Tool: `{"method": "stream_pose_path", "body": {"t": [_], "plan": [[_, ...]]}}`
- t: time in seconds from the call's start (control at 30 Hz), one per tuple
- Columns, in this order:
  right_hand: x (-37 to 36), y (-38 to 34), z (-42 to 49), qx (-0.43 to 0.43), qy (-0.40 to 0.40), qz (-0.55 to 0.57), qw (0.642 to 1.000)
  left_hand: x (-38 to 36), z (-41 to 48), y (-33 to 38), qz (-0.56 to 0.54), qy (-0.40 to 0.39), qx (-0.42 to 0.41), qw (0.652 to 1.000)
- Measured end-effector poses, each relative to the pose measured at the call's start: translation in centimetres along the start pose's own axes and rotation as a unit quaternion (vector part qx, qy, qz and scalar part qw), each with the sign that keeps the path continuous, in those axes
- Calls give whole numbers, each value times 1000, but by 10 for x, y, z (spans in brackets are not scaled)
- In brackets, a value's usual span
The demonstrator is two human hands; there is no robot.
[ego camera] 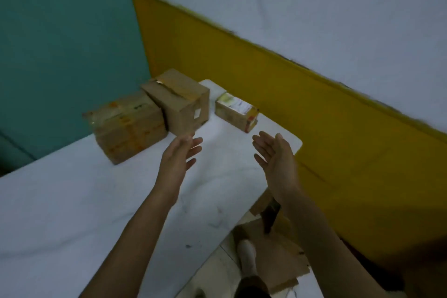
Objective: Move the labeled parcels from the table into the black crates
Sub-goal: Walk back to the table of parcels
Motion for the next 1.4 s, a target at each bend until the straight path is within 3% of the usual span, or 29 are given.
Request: {"method": "stream_pose_path", "body": {"t": [0.27,0.43,0.63,0.73,0.8,1.0,1.17,1.27,1.4], "plan": [[-29,26,170,-104,-156,23,982,-27,103,17,-50,172,47,983],[-45,36,262,-155,-179,6,972,-46,158,16,-67,246,93,962],[-103,78,344,-131,-305,-193,923,-48,215,26,-69,292,104,948],[-129,94,356,-116,-365,-242,892,-51,232,32,-72,303,114,943],[-129,99,359,-87,-362,-259,891,-54,234,32,-54,302,107,946],[-106,66,356,-12,-271,-162,949,-66,215,53,-6,280,-21,960],[-100,19,334,25,-230,-87,969,-75,194,79,-16,252,-96,963],[-102,-7,316,70,-259,-59,961,-72,180,86,-34,291,-96,951],[-114,-36,293,88,-355,-21,931,-56,147,89,-83,333,-88,935]]}}
Point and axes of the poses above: each hand's wrist, its own z-axis towards the middle knuckle, its own x-axis out of the back of the hand, y = z × x, the point moved 1 cm from there along z, towards the middle knuckle, and after that the axes turned 12 degrees about x, right-handed, at the moved point
